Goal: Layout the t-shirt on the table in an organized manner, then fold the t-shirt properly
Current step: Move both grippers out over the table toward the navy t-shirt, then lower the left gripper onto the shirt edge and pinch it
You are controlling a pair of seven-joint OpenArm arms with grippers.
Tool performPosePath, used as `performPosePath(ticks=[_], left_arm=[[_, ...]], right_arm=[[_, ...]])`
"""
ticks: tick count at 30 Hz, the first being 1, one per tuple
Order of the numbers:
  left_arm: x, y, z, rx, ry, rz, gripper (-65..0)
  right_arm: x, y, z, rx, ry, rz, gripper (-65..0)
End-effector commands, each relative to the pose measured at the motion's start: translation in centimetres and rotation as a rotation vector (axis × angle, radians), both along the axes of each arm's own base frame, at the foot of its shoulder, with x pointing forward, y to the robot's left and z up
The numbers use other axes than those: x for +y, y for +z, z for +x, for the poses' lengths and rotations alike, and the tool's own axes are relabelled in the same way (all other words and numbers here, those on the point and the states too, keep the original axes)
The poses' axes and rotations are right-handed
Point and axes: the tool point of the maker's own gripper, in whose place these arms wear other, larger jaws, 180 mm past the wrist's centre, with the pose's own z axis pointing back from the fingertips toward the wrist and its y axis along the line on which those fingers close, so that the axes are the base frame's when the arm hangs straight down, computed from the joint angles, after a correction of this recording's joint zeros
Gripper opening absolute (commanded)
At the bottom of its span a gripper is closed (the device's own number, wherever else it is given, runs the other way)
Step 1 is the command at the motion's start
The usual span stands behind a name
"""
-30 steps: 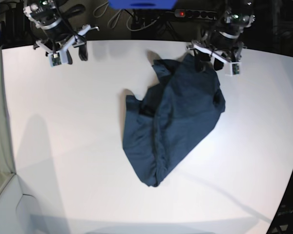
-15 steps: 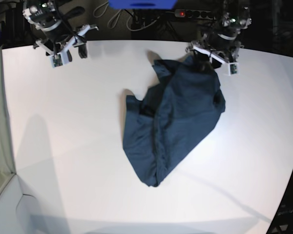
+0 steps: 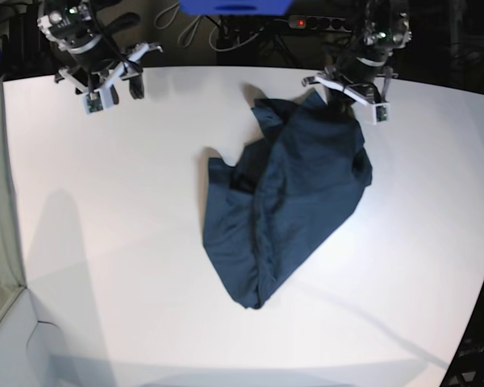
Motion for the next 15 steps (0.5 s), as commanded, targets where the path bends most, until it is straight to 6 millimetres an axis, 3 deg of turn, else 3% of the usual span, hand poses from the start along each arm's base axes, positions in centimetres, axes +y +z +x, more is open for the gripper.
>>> performPosePath(ticks=[1,3,9,15], left_arm=[[0.1,1.3,0.1,-0.036,-0.001,0.002,-64.6],[0.1,2.9,0.1,-0.072,-0.003,0.005,-64.4],[2.8,7.9,1.3,-0.195,0.046,0.063,-64.6],[4.4,7.5,0.7,-0.169,0.076,0.09,-64.6]], right_arm=[[0.5,1.2,1.1,-0.056,0.019,0.013,-40.3],[1.0,1.3,1.5,-0.063,0.031,0.021,-43.1],[3.2,2.2,3.2,-0.108,0.081,0.057,-48.5],[4.4,2.4,3.6,-0.119,0.1,0.077,-48.2]])
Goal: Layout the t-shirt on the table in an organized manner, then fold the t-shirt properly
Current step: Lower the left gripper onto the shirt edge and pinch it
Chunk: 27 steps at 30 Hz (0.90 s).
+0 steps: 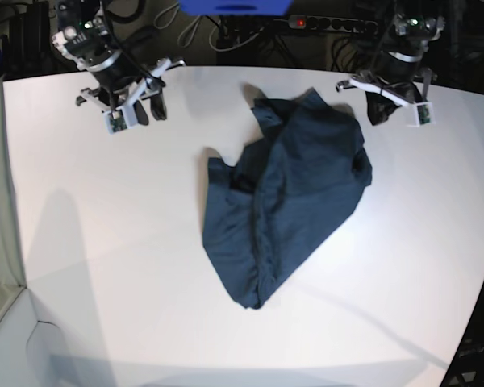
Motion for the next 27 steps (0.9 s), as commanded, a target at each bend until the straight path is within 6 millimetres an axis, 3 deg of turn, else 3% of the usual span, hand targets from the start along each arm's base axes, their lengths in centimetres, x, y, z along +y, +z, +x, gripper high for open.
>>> performPosePath(ticks=[1,5,7,9,14,16,27], left_arm=[[0.0,0.2,-0.2,0.003,-0.003,-0.002,-64.6],[-0.3,-1.8,-1.0,0.109,-0.013,-0.024,-64.4],[-0.4,-2.4,-0.6,0.131,-0.016,-0.032,-60.5],[-0.4,-2.8,-0.6,0.142,-0.013,-0.036,-50.5],[-0.6,-2.9,-0.5,0.14,-0.017,-0.042,-18.3],[-0.9,-2.6,0.3,0.122,-0.018,-0.066,-12.6],[-1.6,-6.0,0.4,0.19,0.031,-0.229,-11.9]], right_arm=[[0.3,1.0,0.5,-0.04,0.011,0.014,-48.2],[0.3,1.0,0.6,-0.042,0.01,0.017,-48.2],[0.3,1.0,0.6,-0.042,0.01,0.017,-48.2],[0.3,1.0,0.6,-0.04,0.011,0.015,-48.2],[0.1,0.4,0.3,-0.001,0.017,-0.003,-48.2],[0.0,0.3,0.4,0.009,0.018,-0.009,-48.2],[0.0,0.2,0.3,0.019,0.019,-0.014,-48.2]])
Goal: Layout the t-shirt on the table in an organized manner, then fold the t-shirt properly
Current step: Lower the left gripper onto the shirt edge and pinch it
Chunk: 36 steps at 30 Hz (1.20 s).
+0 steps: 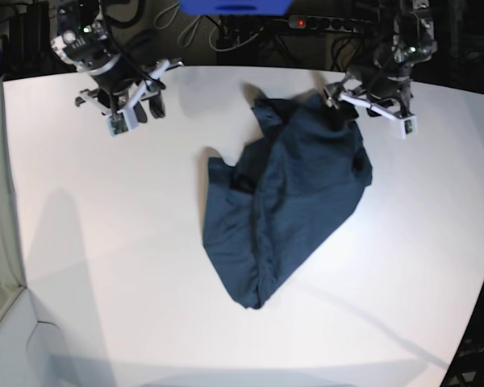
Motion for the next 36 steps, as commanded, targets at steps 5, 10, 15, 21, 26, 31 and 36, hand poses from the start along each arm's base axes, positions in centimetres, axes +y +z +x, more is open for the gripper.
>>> performPosePath(ticks=[5,10,15,21,26,31,36], left_arm=[[-0.6,-0.2,-0.6,0.014,-0.027,-0.019,-12.0],[-3.0,0.5,-0.6,-0.06,-0.207,-0.055,-12.0],[-3.0,-1.1,-1.6,-0.016,-0.211,-0.069,-11.7],[-2.9,-1.2,-1.6,-0.015,-0.207,-0.067,-11.8],[-3.0,-1.0,-1.5,-0.022,-0.215,-0.068,-12.1],[-3.1,-1.0,-1.5,-0.023,-0.215,-0.07,-24.3],[-3.0,-1.1,-1.5,-0.021,-0.207,-0.07,-65.0]], right_arm=[[0.2,0.8,0.4,-0.035,0.012,0.011,-48.3],[0.2,0.8,0.4,-0.035,0.012,0.011,-48.3],[0.2,0.8,0.4,-0.035,0.012,0.011,-48.3],[0.2,0.8,0.4,-0.035,0.012,0.011,-48.3],[0.2,0.8,0.4,-0.035,0.012,0.009,-48.3],[0.2,0.8,0.4,-0.035,0.013,0.008,-48.5],[0.2,0.8,0.4,-0.035,0.013,0.008,-48.5]])
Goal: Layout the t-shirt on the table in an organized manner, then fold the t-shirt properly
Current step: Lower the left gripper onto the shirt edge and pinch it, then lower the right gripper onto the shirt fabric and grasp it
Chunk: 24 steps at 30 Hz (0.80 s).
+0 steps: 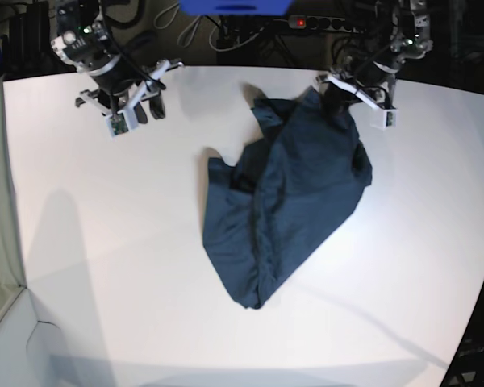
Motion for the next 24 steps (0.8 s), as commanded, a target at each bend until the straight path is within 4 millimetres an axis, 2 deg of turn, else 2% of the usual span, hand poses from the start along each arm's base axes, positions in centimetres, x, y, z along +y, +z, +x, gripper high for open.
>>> performPosePath(ticks=[1,4,7,14,21,24], left_arm=[[0.0,0.3,0.1,-0.006,0.007,-0.005,-65.0],[0.7,0.3,0.1,-0.005,0.047,-0.006,-61.3],[1.5,0.3,0.1,-0.007,0.086,-0.003,-65.0],[3.2,1.1,0.4,-0.031,0.126,0.018,-64.5],[3.0,4.3,1.6,-0.111,0.1,0.043,-64.5],[3.5,5.0,1.6,-0.102,0.097,0.058,-64.5]], right_arm=[[0.2,0.7,0.3,-0.032,0.013,0.008,-48.5],[0.2,0.7,0.3,-0.032,0.013,0.008,-48.5],[0.2,0.7,0.3,-0.032,0.013,0.008,-48.5],[0.2,0.9,0.5,-0.038,0.013,0.008,-48.3],[0.5,1.5,1.5,-0.065,0.011,0.02,-48.2],[2.2,1.7,1.9,-0.06,0.055,0.037,-47.3]])
